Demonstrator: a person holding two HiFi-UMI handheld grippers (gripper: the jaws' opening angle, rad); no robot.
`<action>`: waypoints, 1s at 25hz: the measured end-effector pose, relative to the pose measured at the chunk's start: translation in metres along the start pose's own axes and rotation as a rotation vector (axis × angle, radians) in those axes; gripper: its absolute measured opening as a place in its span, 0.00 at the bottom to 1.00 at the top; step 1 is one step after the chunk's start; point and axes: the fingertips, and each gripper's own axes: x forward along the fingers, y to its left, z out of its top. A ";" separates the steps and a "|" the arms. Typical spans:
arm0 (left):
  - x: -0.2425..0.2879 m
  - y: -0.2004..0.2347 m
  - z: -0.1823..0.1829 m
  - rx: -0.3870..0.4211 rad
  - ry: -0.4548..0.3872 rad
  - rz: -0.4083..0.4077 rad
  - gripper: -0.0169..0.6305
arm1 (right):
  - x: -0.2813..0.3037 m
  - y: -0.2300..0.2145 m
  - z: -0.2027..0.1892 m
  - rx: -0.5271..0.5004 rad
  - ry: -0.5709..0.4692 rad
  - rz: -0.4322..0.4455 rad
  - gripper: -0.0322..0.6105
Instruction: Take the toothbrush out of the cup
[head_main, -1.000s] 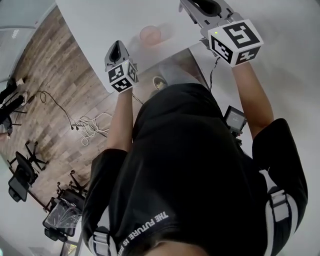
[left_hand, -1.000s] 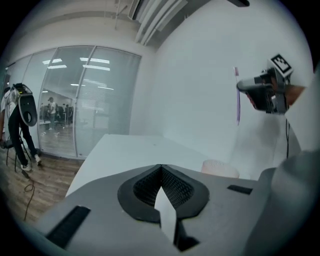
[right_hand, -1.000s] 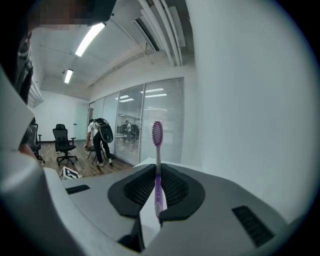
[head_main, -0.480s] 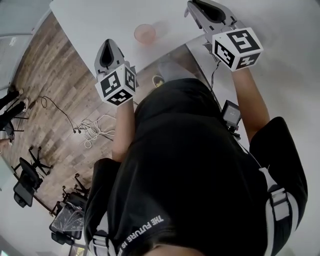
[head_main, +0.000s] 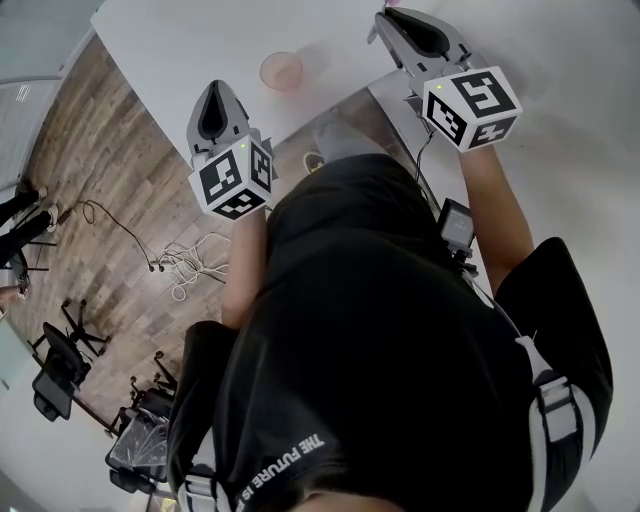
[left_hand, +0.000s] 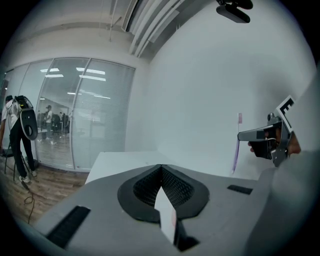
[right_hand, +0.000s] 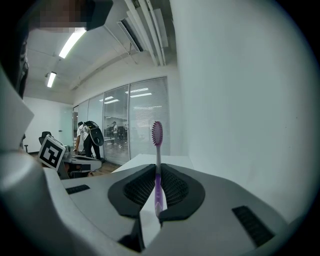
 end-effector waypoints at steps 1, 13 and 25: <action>0.000 -0.001 -0.003 0.004 0.001 -0.002 0.05 | 0.000 0.000 -0.003 0.001 -0.001 -0.002 0.12; -0.001 -0.028 -0.003 0.034 -0.007 -0.049 0.05 | -0.015 -0.006 -0.009 -0.006 -0.010 -0.015 0.12; 0.004 -0.030 0.000 0.041 -0.007 -0.048 0.05 | -0.011 -0.007 -0.011 -0.024 -0.004 -0.020 0.12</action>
